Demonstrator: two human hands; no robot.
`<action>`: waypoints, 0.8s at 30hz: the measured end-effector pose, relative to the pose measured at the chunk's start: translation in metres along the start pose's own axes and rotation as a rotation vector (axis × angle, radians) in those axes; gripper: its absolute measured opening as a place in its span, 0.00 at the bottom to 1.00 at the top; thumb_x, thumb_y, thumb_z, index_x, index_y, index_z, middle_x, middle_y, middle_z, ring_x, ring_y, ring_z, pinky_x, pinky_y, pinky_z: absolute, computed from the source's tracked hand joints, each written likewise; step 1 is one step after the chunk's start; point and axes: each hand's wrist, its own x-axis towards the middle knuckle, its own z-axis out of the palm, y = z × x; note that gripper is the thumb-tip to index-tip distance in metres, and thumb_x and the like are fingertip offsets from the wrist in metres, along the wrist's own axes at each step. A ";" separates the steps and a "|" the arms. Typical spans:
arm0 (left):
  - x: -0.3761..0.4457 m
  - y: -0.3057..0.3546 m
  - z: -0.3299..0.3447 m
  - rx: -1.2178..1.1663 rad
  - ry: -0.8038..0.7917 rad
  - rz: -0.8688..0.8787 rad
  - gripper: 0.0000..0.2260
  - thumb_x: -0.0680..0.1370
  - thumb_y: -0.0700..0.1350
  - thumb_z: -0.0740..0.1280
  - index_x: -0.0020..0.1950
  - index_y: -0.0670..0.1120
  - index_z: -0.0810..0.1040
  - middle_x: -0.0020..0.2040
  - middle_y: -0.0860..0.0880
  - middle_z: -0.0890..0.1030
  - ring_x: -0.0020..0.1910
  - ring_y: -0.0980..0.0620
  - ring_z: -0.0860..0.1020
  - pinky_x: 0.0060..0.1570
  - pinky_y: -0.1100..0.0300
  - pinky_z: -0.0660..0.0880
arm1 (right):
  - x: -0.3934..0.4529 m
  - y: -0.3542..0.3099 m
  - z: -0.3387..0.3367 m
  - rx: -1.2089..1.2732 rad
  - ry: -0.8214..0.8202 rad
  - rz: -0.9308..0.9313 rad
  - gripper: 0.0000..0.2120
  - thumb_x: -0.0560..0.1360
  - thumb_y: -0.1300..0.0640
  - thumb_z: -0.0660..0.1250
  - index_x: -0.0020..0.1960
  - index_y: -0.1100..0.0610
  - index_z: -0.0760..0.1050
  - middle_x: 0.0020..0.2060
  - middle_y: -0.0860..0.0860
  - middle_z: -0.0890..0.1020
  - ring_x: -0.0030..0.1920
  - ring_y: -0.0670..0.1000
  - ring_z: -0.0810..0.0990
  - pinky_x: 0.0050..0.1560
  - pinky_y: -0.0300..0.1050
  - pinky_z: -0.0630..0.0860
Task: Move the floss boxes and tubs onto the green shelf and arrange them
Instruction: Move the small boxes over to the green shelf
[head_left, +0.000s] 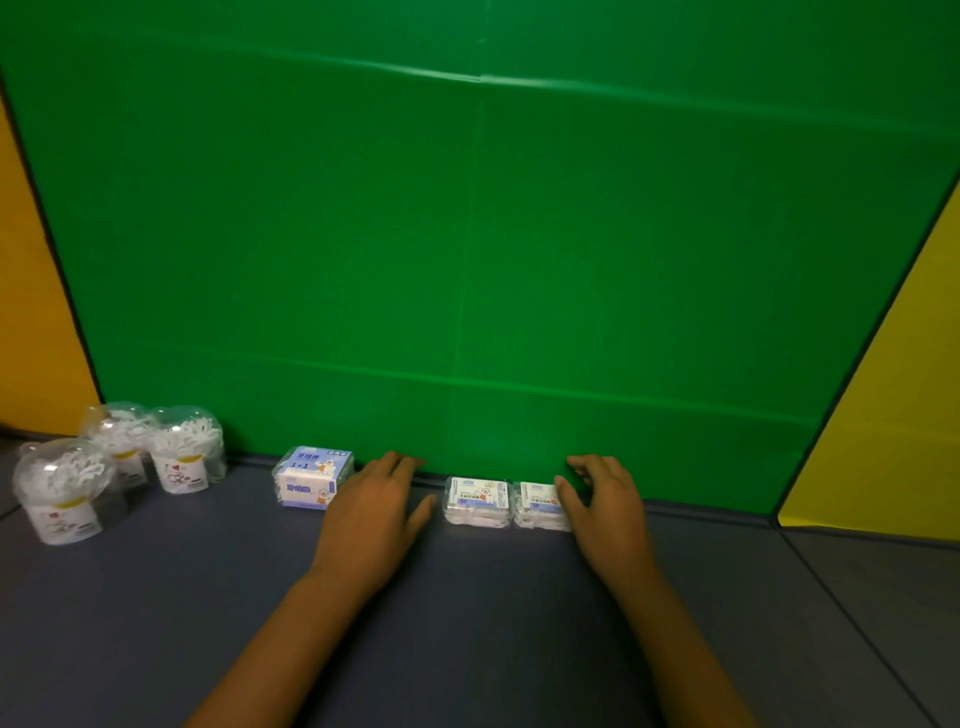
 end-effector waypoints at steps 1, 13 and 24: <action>-0.003 -0.002 -0.005 0.006 0.004 0.005 0.20 0.77 0.55 0.64 0.67 0.48 0.72 0.59 0.49 0.77 0.56 0.47 0.77 0.53 0.54 0.74 | -0.001 -0.010 -0.004 -0.055 -0.025 -0.050 0.16 0.77 0.53 0.69 0.62 0.58 0.76 0.56 0.53 0.78 0.57 0.54 0.75 0.57 0.47 0.73; -0.073 -0.079 -0.107 0.188 0.074 -0.058 0.21 0.74 0.55 0.68 0.63 0.46 0.75 0.54 0.46 0.79 0.50 0.45 0.78 0.44 0.51 0.76 | -0.049 -0.164 0.006 -0.412 -0.276 -0.328 0.28 0.80 0.39 0.57 0.75 0.53 0.61 0.67 0.51 0.70 0.66 0.54 0.69 0.63 0.49 0.70; -0.217 -0.195 -0.210 0.276 0.066 -0.278 0.22 0.77 0.58 0.62 0.68 0.48 0.71 0.59 0.47 0.75 0.58 0.45 0.74 0.52 0.51 0.73 | -0.142 -0.323 0.073 -0.204 -0.353 -0.499 0.29 0.80 0.36 0.54 0.74 0.53 0.62 0.68 0.51 0.71 0.67 0.53 0.69 0.62 0.49 0.71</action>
